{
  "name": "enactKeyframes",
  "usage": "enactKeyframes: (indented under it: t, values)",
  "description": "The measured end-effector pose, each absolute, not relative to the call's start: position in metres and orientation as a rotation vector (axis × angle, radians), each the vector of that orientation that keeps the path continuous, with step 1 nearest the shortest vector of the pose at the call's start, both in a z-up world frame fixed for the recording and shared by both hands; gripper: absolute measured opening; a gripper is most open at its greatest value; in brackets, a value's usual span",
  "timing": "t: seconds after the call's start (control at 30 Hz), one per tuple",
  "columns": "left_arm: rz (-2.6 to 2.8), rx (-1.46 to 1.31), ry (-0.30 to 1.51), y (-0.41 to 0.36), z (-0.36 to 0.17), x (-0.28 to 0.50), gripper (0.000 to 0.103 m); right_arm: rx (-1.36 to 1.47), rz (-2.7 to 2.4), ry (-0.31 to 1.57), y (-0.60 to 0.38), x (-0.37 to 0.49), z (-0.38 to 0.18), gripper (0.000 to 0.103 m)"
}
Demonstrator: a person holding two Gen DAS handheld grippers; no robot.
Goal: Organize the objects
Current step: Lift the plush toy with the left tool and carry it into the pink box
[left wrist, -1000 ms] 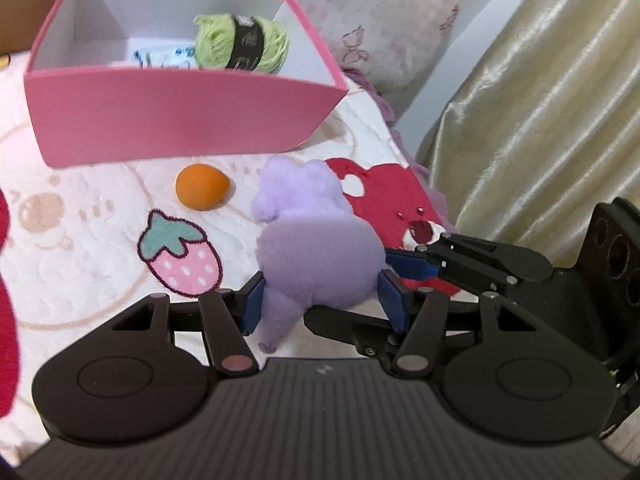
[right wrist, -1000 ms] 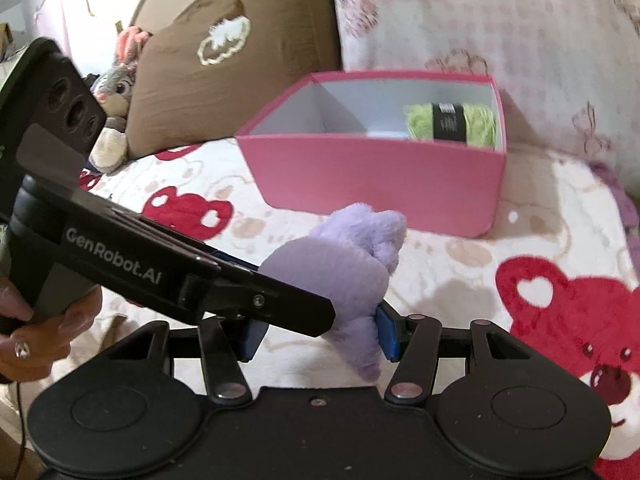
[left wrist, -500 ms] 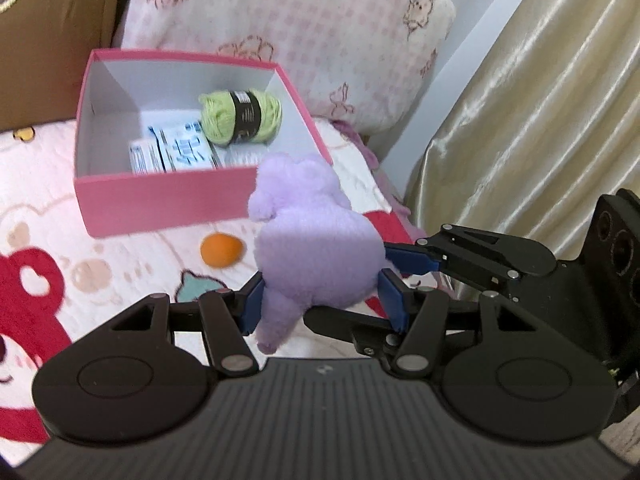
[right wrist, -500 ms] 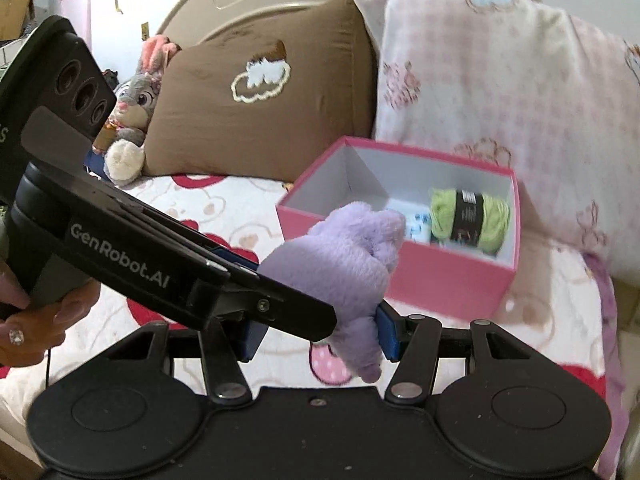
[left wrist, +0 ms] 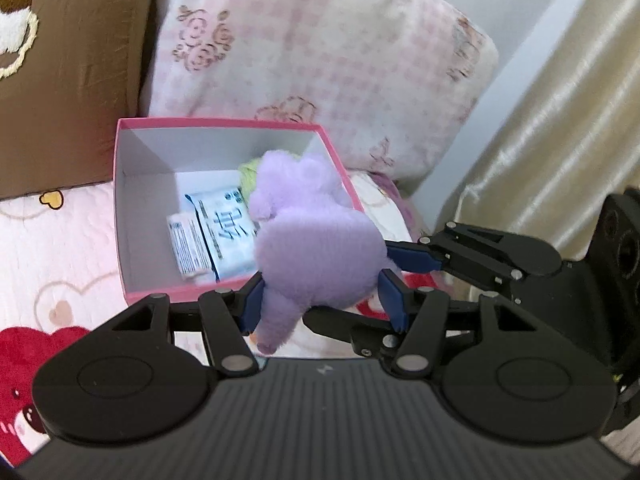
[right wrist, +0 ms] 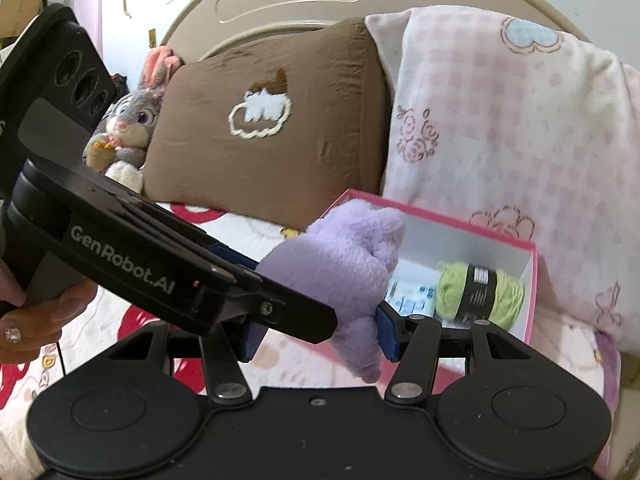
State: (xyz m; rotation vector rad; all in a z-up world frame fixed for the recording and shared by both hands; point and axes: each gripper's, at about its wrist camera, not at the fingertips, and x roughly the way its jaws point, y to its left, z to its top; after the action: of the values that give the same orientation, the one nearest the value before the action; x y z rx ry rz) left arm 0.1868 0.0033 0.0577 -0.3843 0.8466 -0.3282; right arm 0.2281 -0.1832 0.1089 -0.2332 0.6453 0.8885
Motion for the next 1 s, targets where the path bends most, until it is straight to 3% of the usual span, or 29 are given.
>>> enactKeyframes:
  t: [0.3, 0.6, 1.0]
  values:
    - [-0.274, -0.427, 0.894, 0.016, 0.043, 0.242, 0.057, -0.181, 0.929, 0.729, -0.166, 0.284, 0.094, 0.060]
    - [-0.220, -0.493, 1.015, 0.022, -0.015, 0.289, 0.057, -0.163, 0.915, 0.876, -0.150, 0.323, 0.042, 0.060]
    - [-0.149, -0.526, 1.033, 0.014, -0.061, 0.316, 0.058, -0.138, 0.849, 0.917, -0.148, 0.347, -0.004, 0.060]
